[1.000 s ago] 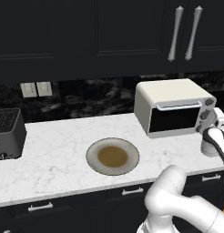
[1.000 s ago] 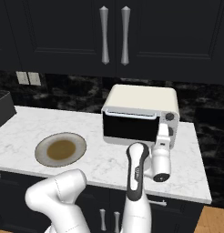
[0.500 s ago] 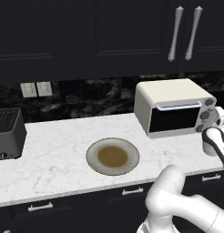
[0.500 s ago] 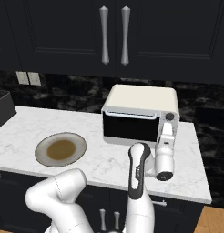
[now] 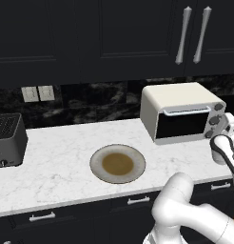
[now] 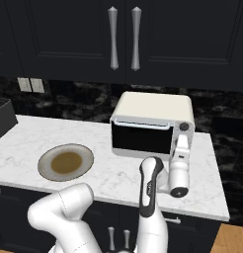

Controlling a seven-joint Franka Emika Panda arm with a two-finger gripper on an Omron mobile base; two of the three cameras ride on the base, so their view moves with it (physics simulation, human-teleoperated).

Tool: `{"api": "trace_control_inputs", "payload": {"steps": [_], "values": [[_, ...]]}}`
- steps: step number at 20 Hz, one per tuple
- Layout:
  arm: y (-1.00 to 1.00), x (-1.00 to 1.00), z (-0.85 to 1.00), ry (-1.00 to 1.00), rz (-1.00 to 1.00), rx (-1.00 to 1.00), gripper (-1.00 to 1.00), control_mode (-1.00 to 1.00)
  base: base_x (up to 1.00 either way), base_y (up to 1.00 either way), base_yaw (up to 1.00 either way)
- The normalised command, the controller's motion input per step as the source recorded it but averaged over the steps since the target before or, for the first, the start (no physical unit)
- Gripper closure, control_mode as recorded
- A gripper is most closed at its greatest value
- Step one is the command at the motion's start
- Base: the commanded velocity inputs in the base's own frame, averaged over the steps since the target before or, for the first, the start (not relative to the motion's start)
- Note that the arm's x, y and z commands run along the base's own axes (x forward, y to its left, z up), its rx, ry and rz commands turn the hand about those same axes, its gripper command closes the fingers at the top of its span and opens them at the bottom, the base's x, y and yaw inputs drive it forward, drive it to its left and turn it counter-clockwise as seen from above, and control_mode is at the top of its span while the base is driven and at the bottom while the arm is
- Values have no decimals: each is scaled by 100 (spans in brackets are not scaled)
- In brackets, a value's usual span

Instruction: Pick up the kebab skewer and baguette bread, and place them inside the toaster oven. Close the toaster oven door and start by setting the timer.

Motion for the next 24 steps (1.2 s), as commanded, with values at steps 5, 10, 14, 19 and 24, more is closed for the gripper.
{"api": "trace_control_inputs", "payload": {"steps": [5,10,14,19,24], "values": [[-3,6,-12,0,0,0,-100,-100,0,0,0],[-14,12,-6,1,0,0,-100,-100,0,0,0],[-11,1,-11,0,0,0,-100,-100,0,0,0],[0,1,-9,0,0,0,-100,-100,0,0,0],[0,8,-2,0,0,0,-100,-100,0,0,0]]}}
